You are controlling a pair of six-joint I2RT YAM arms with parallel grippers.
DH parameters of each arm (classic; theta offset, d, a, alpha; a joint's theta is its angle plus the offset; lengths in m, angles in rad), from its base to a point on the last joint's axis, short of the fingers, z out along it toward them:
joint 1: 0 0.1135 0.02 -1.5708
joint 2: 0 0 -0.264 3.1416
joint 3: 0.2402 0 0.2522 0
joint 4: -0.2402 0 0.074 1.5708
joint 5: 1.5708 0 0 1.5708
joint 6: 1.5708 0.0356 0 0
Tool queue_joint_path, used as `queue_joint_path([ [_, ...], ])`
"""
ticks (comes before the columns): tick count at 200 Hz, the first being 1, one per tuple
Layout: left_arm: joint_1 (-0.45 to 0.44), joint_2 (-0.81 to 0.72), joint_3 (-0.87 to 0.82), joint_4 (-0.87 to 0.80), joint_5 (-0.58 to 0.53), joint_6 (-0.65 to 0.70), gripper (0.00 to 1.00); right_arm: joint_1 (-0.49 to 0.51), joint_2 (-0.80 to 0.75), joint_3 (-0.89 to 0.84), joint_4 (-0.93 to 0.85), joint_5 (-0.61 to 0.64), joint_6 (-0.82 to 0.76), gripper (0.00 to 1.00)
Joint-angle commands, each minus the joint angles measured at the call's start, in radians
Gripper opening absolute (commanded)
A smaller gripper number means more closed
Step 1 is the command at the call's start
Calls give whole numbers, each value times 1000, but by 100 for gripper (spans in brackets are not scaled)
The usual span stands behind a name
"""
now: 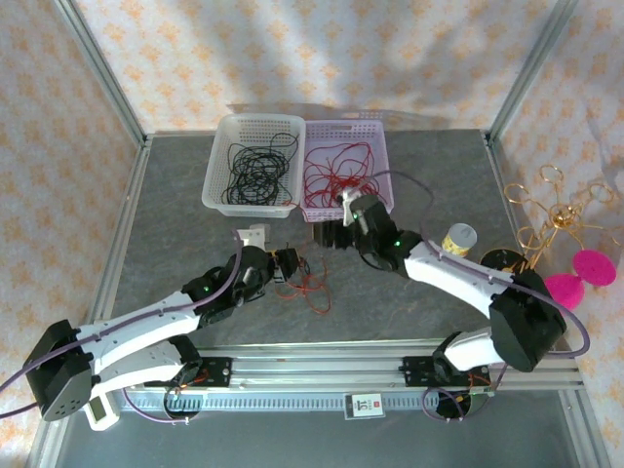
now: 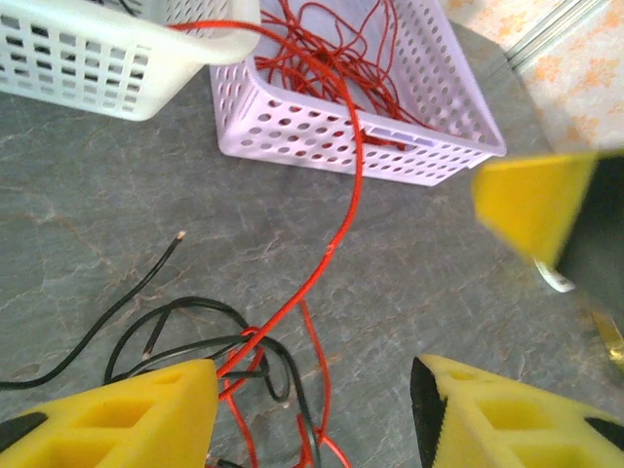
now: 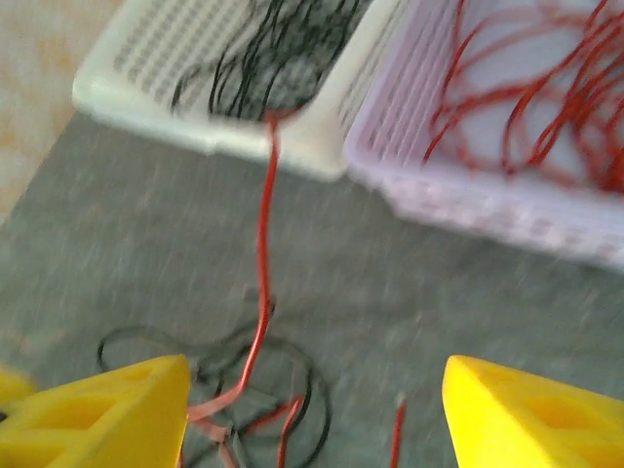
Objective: Untangle the cables
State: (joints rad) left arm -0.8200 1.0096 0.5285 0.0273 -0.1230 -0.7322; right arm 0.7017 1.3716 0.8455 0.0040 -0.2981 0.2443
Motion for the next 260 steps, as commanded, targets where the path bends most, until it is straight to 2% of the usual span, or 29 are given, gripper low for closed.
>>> queue_joint_path([
  [1, 12, -26, -25, -1, -20, -2, 57, 19, -58, -65, 85, -88, 105, 69],
  [27, 14, -72, -40, -40, -36, -15, 56, 21, -47, -111, 214, -166, 154, 70],
  [56, 21, -129, -58, -86, -38, -18, 56, 21, 68, -59, 309, -217, 113, 70],
  [77, 24, -157, -51, -134, -50, -13, 56, 21, 185, 4, 337, -207, 84, 68],
  [102, 26, -208, -44, -179, -73, -9, 56, 19, 278, 55, 319, -89, 36, 59],
  [121, 30, -246, -49, -183, -80, -1, 56, 19, 297, 77, 333, -97, 20, 47],
  [149, 40, -255, -53, -176, -78, 11, 56, 22, 248, 141, 238, -98, -5, 11],
  [163, 42, -265, -51, -150, -86, 21, 56, 24, 185, 167, 159, -62, -18, 0],
  [191, 42, -301, -21, -18, -2, 130, 57, 25, 40, 195, 61, -120, -33, 0],
  [229, 42, -243, 53, 142, 263, 340, 65, 25, -69, 278, -39, -198, -5, 0],
  [260, 42, -129, 123, 182, 315, 442, 70, 25, -110, 343, -81, -245, -7, 0],
])
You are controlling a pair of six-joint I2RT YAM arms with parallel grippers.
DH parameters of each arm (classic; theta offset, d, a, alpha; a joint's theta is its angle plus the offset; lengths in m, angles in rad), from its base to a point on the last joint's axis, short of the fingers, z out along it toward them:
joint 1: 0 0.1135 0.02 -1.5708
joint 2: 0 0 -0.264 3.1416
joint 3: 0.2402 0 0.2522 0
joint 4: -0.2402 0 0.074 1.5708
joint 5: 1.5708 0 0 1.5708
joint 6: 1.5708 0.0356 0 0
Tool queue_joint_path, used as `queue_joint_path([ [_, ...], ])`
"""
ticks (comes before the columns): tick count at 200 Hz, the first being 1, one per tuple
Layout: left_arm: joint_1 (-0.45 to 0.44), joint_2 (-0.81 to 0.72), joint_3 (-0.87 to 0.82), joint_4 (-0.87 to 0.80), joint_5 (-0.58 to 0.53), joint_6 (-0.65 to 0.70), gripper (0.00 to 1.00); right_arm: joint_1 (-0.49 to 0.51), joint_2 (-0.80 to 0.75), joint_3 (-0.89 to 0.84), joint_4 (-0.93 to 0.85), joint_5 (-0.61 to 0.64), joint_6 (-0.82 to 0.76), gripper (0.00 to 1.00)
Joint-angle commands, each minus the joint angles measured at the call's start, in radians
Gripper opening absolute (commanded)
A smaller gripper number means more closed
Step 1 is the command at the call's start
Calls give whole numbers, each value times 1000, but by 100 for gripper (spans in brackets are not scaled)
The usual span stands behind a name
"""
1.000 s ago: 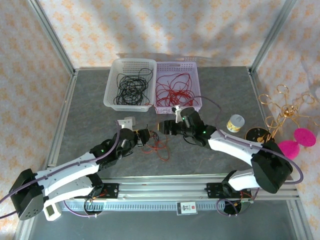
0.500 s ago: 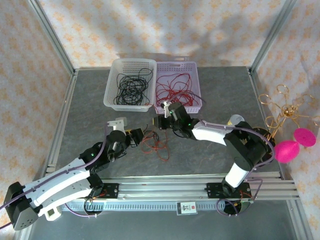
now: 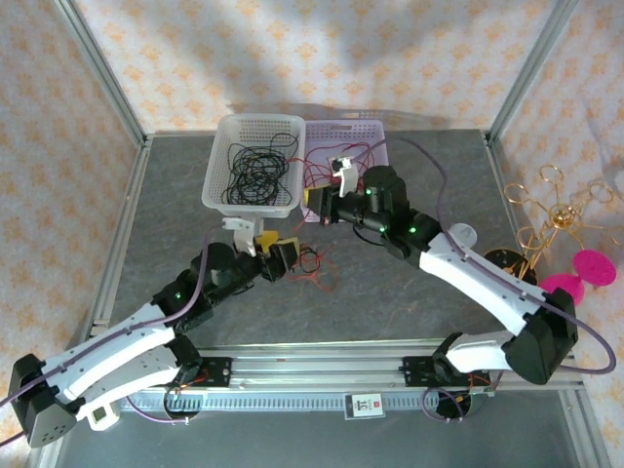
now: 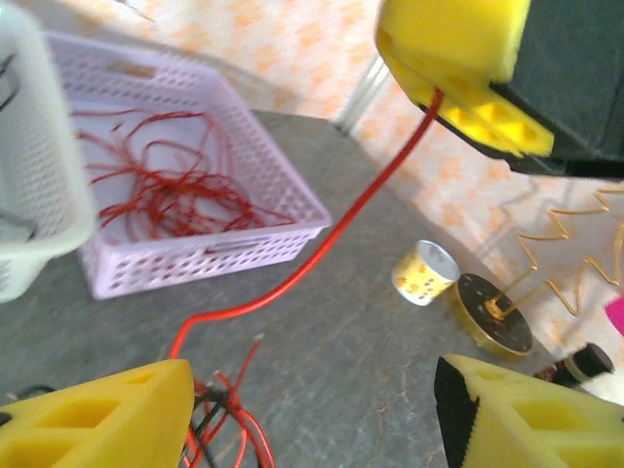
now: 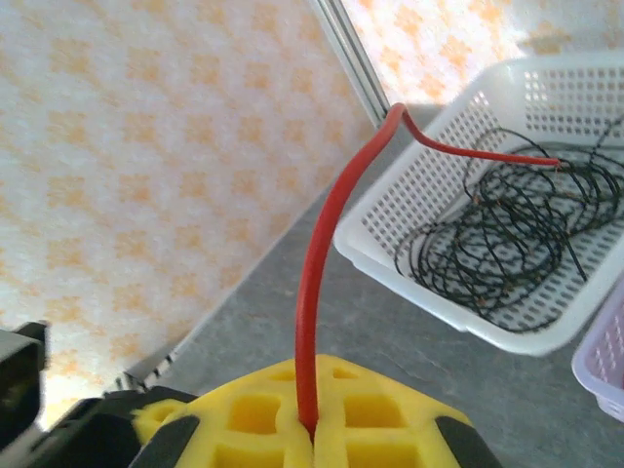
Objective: Untangle the cables
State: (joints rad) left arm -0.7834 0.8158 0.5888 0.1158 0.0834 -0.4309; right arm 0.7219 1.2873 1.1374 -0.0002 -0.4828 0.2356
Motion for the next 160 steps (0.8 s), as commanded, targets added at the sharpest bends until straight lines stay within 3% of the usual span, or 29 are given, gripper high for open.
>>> queue_joint_path([
  [1, 6, 69, 65, 94, 109, 142, 70, 5, -27, 54, -78, -62, 1, 0],
  [41, 4, 178, 67, 225, 186, 182, 70, 4, -46, 139, -109, -48, 1, 0],
  [70, 4, 265, 24, 301, 68, 178, 64, 4, -53, 197, -97, -88, 26, 0],
  [124, 5, 416, -117, 615, -111, 98, 70, 4, -48, 376, -115, -68, 44, 0],
  [160, 5, 568, -121, 758, -160, 48, 59, 4, -40, 493, -138, -10, 43, 0],
])
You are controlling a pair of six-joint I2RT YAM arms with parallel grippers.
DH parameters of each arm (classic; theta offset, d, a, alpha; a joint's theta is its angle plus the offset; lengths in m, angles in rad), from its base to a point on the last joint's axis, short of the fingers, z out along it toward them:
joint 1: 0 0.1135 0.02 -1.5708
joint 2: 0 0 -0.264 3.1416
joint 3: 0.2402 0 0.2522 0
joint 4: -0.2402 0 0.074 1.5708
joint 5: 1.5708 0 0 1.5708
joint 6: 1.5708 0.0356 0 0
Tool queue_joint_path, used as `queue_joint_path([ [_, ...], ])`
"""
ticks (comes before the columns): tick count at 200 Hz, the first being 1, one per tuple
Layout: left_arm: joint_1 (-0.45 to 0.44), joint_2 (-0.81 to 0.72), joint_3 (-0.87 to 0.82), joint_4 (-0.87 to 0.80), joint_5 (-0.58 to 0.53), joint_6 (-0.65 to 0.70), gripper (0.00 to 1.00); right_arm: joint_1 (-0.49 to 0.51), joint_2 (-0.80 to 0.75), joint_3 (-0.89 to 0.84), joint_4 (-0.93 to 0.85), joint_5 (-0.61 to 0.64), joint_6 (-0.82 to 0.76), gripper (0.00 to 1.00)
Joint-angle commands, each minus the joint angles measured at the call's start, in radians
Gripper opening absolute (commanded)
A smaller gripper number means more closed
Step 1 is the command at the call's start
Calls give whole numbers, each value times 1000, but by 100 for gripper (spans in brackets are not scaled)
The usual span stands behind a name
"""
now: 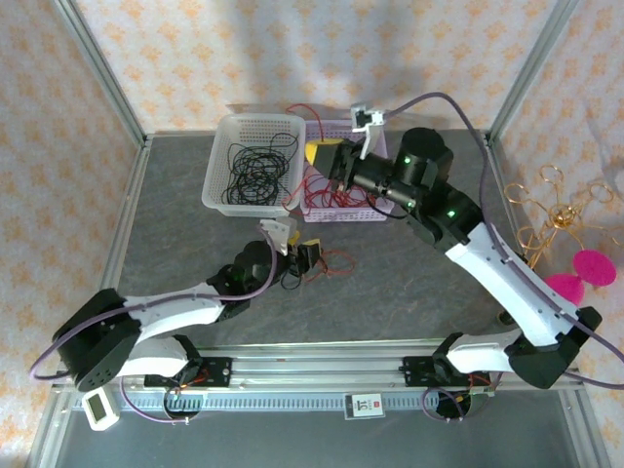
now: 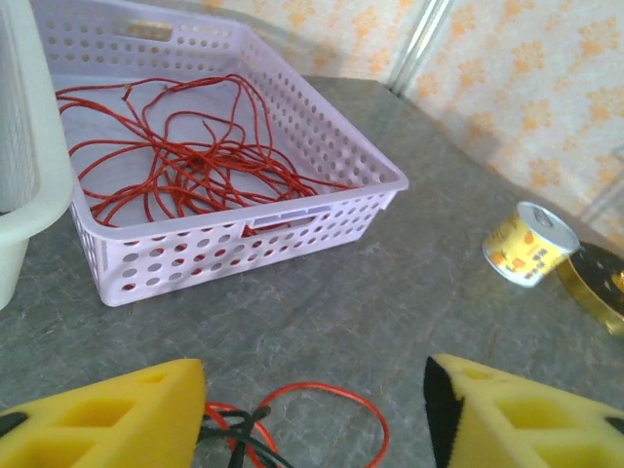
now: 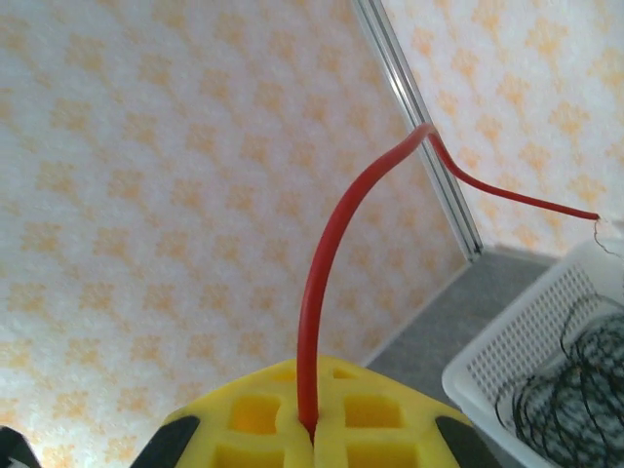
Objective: Untangle the cables
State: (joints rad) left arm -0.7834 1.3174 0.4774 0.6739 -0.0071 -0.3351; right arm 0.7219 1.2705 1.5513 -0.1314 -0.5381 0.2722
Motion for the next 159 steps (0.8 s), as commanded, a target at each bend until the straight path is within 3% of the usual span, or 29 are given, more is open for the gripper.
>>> queue_joint_path([
  [1, 5, 70, -11, 204, -69, -49, 59, 4, -23, 81, -7, 49, 6, 0],
  [35, 4, 140, -52, 295, -49, -115, 59, -37, 3, 127, -37, 239, -55, 0],
  [76, -17, 78, -161, 297, -26, -211, 58, -190, 136, 121, -36, 245, -56, 0],
  [130, -39, -66, -164, 9, -9, -192, 58, -304, 425, 166, 20, 317, -146, 0],
  [159, -40, -158, -163, -91, -17, -182, 58, -334, 583, 225, -14, 364, -95, 0],
])
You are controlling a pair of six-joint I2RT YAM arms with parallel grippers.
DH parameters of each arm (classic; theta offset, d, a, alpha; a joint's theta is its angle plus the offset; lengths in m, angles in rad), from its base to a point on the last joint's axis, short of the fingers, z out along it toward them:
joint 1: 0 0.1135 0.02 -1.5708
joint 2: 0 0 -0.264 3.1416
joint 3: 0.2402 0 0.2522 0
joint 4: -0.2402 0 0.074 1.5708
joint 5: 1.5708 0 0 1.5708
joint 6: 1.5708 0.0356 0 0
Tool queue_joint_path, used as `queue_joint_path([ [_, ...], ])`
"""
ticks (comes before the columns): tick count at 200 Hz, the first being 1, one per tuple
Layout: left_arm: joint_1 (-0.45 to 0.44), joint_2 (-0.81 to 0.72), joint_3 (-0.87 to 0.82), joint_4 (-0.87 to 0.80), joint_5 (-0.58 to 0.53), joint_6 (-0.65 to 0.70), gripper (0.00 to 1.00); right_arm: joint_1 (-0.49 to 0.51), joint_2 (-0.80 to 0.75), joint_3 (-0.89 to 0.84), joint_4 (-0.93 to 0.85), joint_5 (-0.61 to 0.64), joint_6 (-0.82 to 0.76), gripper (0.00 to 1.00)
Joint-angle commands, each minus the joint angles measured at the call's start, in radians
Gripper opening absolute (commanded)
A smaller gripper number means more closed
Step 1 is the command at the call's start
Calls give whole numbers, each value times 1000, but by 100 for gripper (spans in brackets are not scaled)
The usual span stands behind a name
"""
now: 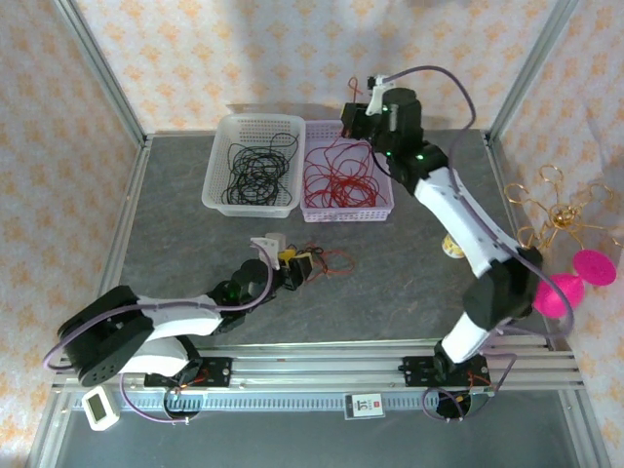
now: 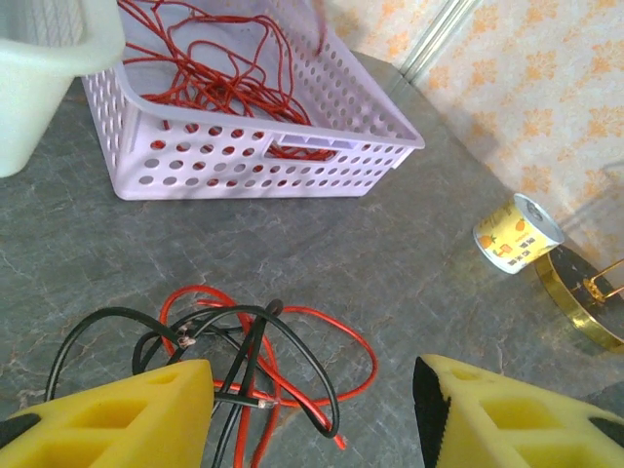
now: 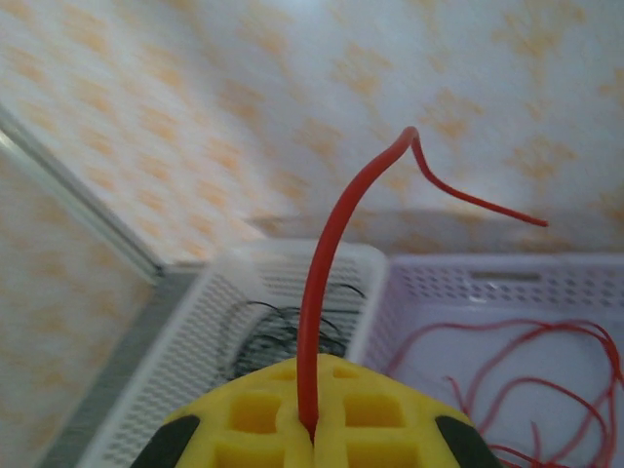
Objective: Untangle the cables
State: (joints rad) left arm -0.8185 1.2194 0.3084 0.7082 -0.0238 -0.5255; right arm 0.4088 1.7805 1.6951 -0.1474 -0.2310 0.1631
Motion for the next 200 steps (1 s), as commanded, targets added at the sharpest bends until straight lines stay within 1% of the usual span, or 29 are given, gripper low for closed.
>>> queue_joint_path([
  [1, -5, -63, 6, -128, -1, 9, 58, -21, 77, 81, 0, 57, 18, 0],
  [11, -5, -84, 6, -150, -4, 9, 59, -24, 114, 75, 1, 38, 53, 0],
  [30, -4, -101, 8, -162, 3, 5, 59, -23, 163, 19, 64, -28, 130, 0],
  [45, -5, -101, 13, -166, 10, 7, 59, -23, 209, -11, 100, -36, 191, 0],
  [77, -5, -83, 32, -177, 11, 20, 59, -22, 311, -19, 138, -65, 296, 0],
  [95, -5, -80, 36, -184, 9, 24, 59, -22, 365, -10, 152, -57, 327, 0],
  [114, -5, -84, 39, -192, 6, 30, 59, -21, 433, 32, 148, -39, 308, 0],
  [130, -4, -89, 43, -204, 2, 32, 59, -23, 503, 102, 111, -4, 262, 8],
  [148, -4, -99, 46, -218, -1, 36, 59, -25, 580, 196, 47, 20, 217, 13],
  [165, -4, -105, 49, -234, -8, 38, 59, -24, 621, 262, -4, 22, 193, 18],
  [180, -4, -110, 52, -250, -13, 36, 60, -22, 619, 311, -50, 10, 180, 24],
  [200, -5, -119, 55, -257, -14, 30, 60, -10, 556, 301, -62, 16, 164, 37],
])
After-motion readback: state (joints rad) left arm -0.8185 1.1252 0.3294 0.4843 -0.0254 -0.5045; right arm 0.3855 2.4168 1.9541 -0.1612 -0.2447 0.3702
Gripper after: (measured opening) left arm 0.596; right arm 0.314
